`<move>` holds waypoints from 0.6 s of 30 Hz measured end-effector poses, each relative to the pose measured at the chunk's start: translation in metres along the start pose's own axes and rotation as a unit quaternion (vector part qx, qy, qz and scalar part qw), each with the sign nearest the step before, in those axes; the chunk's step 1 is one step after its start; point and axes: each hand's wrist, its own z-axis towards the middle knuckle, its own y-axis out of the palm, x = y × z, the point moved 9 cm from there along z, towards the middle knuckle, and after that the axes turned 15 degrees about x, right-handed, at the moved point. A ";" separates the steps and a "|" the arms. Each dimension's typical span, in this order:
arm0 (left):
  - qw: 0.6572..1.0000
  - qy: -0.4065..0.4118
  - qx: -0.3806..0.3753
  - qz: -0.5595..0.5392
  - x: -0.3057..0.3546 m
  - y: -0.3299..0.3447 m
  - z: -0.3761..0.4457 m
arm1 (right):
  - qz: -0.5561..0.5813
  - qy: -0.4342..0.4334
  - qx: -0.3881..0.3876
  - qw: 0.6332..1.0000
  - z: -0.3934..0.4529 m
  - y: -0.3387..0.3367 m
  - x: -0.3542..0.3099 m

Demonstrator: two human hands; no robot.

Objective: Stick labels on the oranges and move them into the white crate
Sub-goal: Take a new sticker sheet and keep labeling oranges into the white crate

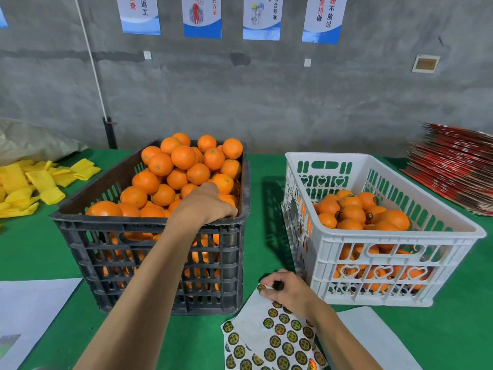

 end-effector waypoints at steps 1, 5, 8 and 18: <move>1.000 0.000 0.000 -0.002 0.000 0.000 0.001 | -0.009 -0.013 0.006 1.000 -0.002 -0.001 0.000; 1.000 0.000 0.005 -0.004 0.000 0.000 0.001 | -0.056 -0.074 0.029 0.995 -0.004 0.000 -0.010; 1.000 0.000 0.006 -0.010 -0.001 -0.001 0.001 | -0.076 -0.086 0.034 0.993 -0.002 -0.001 -0.015; 1.000 -0.002 0.004 -0.014 -0.002 0.000 0.002 | 0.065 0.075 0.004 0.995 0.005 0.001 -0.001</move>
